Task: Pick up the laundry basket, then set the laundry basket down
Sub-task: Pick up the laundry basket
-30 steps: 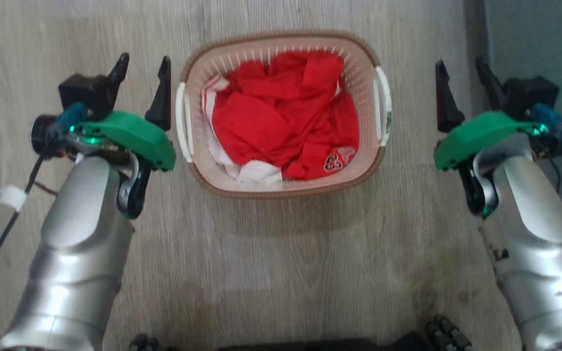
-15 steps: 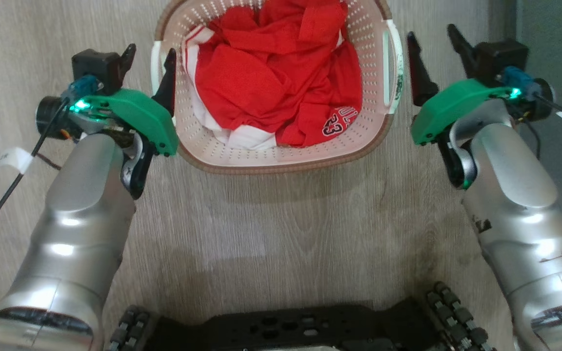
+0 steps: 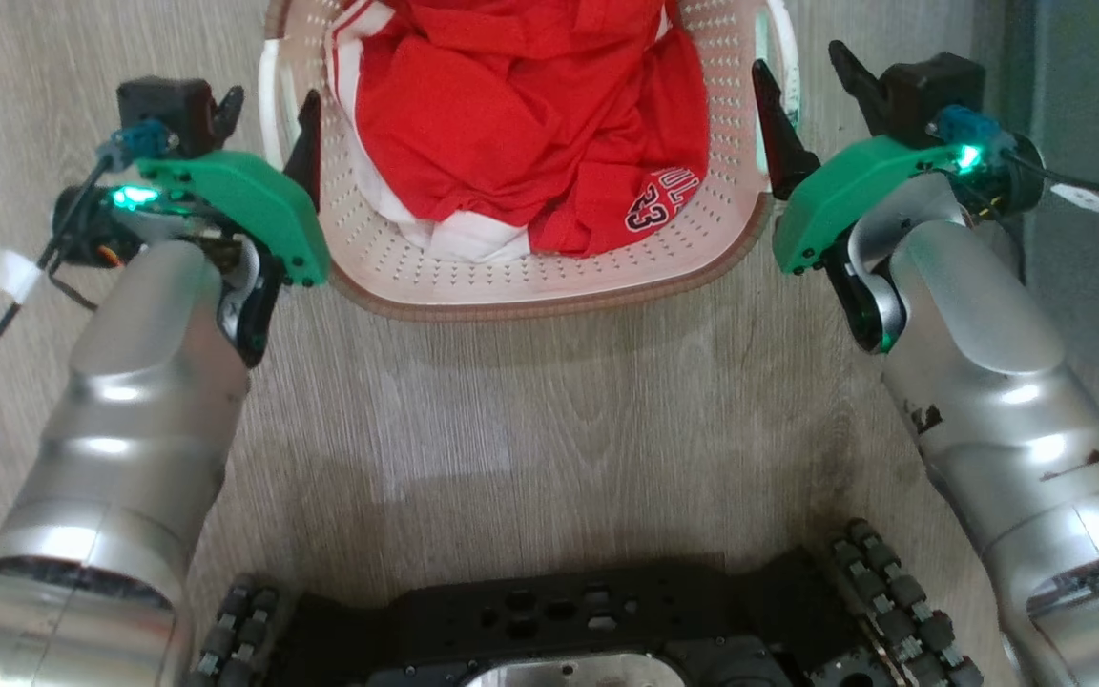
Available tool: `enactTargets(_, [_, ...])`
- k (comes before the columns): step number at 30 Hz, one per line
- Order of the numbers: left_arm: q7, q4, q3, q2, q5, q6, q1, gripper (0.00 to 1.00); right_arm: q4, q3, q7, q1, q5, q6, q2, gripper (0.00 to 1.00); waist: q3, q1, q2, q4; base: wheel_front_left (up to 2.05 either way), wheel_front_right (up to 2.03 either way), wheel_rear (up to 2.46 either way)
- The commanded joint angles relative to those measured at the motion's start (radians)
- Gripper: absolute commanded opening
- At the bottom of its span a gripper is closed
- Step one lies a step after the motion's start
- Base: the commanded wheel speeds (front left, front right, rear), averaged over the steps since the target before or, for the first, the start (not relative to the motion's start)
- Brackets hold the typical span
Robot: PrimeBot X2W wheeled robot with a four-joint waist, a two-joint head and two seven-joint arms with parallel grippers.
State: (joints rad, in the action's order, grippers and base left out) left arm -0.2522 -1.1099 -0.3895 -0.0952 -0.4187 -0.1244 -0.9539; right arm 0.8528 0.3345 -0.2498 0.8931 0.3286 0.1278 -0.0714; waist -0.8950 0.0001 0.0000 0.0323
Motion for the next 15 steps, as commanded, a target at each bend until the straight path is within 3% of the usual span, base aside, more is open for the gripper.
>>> enactTargets(1, [-0.009, -0.006, 0.006, -0.04, -0.01, -0.006, -0.001, 1.0, 0.001, 0.025, -0.012, -0.017, 0.011, 0.003, 0.021, 1.0, -0.012, -0.0001, 0.0, -0.002, 0.0, 0.0, 0.0])
enactTargets(11, [-0.009, -0.078, -0.064, -0.027, -0.084, -0.006, -0.065, 1.0, 0.135, 0.097, -0.012, 0.067, 0.059, 0.003, 0.021, 1.0, -0.052, -0.0001, 0.0, -0.031, 0.0, 0.0, 0.0])
enactTargets(12, [-0.005, -0.083, -0.069, -0.024, -0.096, -0.006, -0.068, 1.0, 0.151, 0.106, -0.012, 0.073, 0.067, 0.003, 0.021, 0.83, -0.053, -0.0001, 0.0, -0.034, 0.0, 0.0, 0.0])
enactTargets(13, [0.001, -0.087, -0.075, -0.021, -0.109, -0.006, -0.071, 0.57, 0.17, 0.115, -0.012, 0.078, 0.078, 0.003, 0.021, 0.35, -0.053, -0.0001, 0.0, -0.036, 0.0, 0.0, 0.0])
enactTargets(14, [0.001, -0.087, -0.075, -0.021, -0.109, -0.006, -0.071, 0.57, 0.17, 0.115, -0.012, 0.078, 0.078, 0.003, 0.021, 0.35, -0.053, -0.0001, 0.0, -0.036, 0.0, 0.0, 0.0])
enactTargets(15, [0.008, -0.089, -0.082, -0.018, -0.121, -0.006, -0.072, 0.0, 0.189, 0.124, -0.012, 0.085, 0.087, 0.003, 0.021, 0.0, -0.053, -0.0001, 0.0, -0.038, 0.0, 0.0, 0.0])
